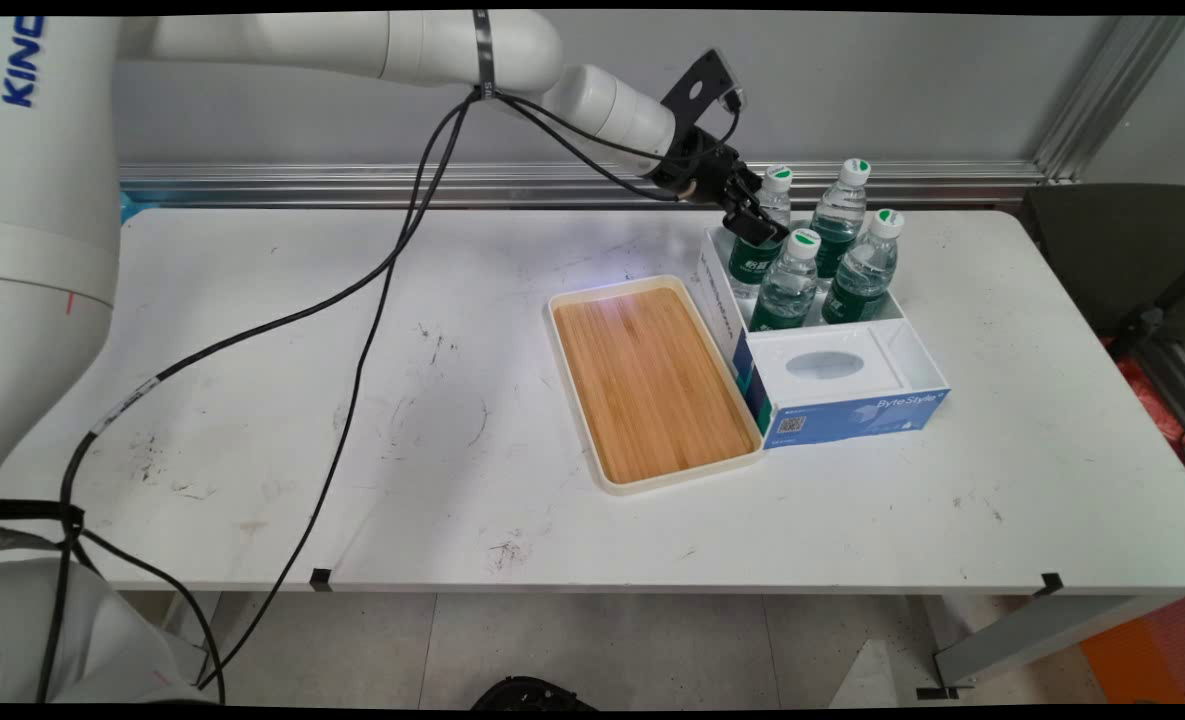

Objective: Pick up the green bottle from the white box, then place the picked object on the tray

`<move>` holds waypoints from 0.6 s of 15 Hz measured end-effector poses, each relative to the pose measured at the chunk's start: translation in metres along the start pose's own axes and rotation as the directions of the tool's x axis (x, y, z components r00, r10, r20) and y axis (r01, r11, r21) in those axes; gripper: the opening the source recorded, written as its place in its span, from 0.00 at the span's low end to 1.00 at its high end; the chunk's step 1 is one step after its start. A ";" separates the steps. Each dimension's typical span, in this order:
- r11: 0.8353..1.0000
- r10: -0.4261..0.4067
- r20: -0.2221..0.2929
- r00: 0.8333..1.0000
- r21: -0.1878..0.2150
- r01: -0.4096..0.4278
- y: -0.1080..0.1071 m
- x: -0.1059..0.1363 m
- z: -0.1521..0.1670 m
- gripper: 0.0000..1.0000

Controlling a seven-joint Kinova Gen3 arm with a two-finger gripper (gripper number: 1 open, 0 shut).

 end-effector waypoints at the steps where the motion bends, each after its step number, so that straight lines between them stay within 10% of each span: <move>1: 1.000 0.000 0.001 1.000 -0.002 0.000 0.000 -0.001 0.002 1.00; 3: 1.000 -0.001 0.002 1.000 -0.005 0.001 0.001 -0.003 0.004 1.00; 4: 1.000 -0.002 0.002 1.000 -0.006 0.002 0.002 -0.004 0.006 0.00; 9: 1.000 -0.006 -0.001 1.000 -0.009 0.006 0.003 -0.004 0.008 0.00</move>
